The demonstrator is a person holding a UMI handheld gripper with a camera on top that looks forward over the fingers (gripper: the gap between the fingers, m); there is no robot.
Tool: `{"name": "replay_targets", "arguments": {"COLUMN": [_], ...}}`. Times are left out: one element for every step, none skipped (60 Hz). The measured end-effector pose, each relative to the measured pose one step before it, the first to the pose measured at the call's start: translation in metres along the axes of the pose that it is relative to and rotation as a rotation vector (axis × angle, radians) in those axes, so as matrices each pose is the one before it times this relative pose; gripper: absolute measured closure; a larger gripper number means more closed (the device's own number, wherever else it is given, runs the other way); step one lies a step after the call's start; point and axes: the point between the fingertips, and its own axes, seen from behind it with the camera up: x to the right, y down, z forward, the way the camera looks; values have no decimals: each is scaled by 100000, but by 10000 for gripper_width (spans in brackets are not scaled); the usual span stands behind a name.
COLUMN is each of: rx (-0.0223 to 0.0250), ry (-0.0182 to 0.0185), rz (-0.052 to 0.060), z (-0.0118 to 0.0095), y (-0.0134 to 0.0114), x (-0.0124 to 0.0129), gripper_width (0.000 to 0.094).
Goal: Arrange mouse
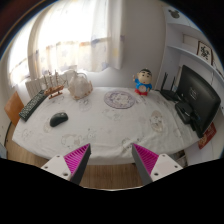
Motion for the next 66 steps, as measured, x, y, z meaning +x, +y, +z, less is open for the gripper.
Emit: {"name": "replay_targets", "arguments": {"rx": [98, 40, 15, -6, -93, -118, -69, 134, 471, 236, 137, 81, -7, -63, -154, -186, -73, 22, 25, 5, 20, 71, 139, 217, 320, 297, 234, 70, -87, -199, -170, 109, 439, 751, 962, 935, 767, 587, 457, 519, 709, 863, 798, 742, 737, 800, 420, 790, 697, 884, 350, 300, 305, 294, 108, -540, -290, -460, -355, -79, 142, 117, -88, -246, -1, -282], "ry": [-376, -221, -90, 45, 200, 233, 159, -422, 524, -164, -296, -311, -287, -251, -292, -389, -474, -541, -529, -593, -607, -628, -672, -646, -618, -551, -438, -330, -290, -331, -433, -531, -707, -801, -758, -639, -403, -236, -77, 98, 188, 184, 228, 359, 489, 579, 400, 654, 585, 886, 691, 726, 690, 597, 429, 72, 214, 141, 234, 197, 134, 120, 187, 318, 499, 356], "rz": [68, -8, -22, -72, -103, -228, -302, -409, 2, -200, -208, -203, -126, -77, -126, -217, -228, -194, -133, -216, -266, -284, -288, -300, -338, -469, -564, -557, -452, -323, -116, 80, 205, 338, 309, 242, 248, 213, 212, 236, 279, 314, 307, 366, 402, 377, 280, 156, 24, -29, 34, 117, 274, 400, 360, 303, 401, 592, 577, 507, 313, 62, -96, -239, -170, -219], "z": [-20, -48, -54, -38, -36, -41, -39, 82, -78, -35, -15, 6, -7, -4, 3, 14, 9, -11, -1, -6, -13, 10, 4, 39, 56, 95, 132, 134, 145, 176, 202, 220, 230, 255, 255, 282, 313, 346, 357, 363, 391, 406, 464, 489, 506, 551, 387, 586, 636, 815, 679, 695, 684, 715, 733, 561, 753, 726, 676, 664, 702, 688, 690, 680, 856, 355], "y": [-22, 9, 23, 19, 21, 59, 52, 37, 86, 21, 10, 16, 40, 53, 64, 77, 57, 30, 41, 19, 28, 18, 28, -38, -13, -16, 21, 69, 96, 113, 62, 40, -76, -118, -131, -79, -42, 16, 14, -5, -40, -62, -56, -45, -20, -41, -174, -40, 28, 175, 67, 49, 22, 51, 94, 12, 142, 75, 46, 5, -72, -74, -15, 1, 17, -90], "x": [-302, -437, -531, -472, -574, -568, -624, 728, -2082, -856, -861, -835, -806, -808, -828, -868, -909, -942, -943, -973, -967, -1021, -1016, -1003, -1009, -950, -951, -882, -877, -882, -888, -889, -873, -868, -799, -695, -613, -533, -459, -383, -322, -272, -235, -188, -135, -75, 30, -84, 39, -67, 0, 35, 77, 23, -6, 57, -25, -26, -4, -11, -2, -3, 23, 64, 11, 130], "gripper_width": [78, 79, 79, 81, 80, 80, 80, 80, 80, 80, 79, 80, 80, 79, 77, 79, 79, 77, 78, 77, 79, 78, 78, 78, 77, 78, 77, 81, 80, 81, 82, 81, 81, 80, 80, 80, 81, 81, 81, 81, 78, 79, 80, 79, 78, 81, 81, 81, 82, 82, 82, 80, 80, 81, 81, 83, 82, 80, 81, 81, 82, 82, 83, 83, 82, 80]}}
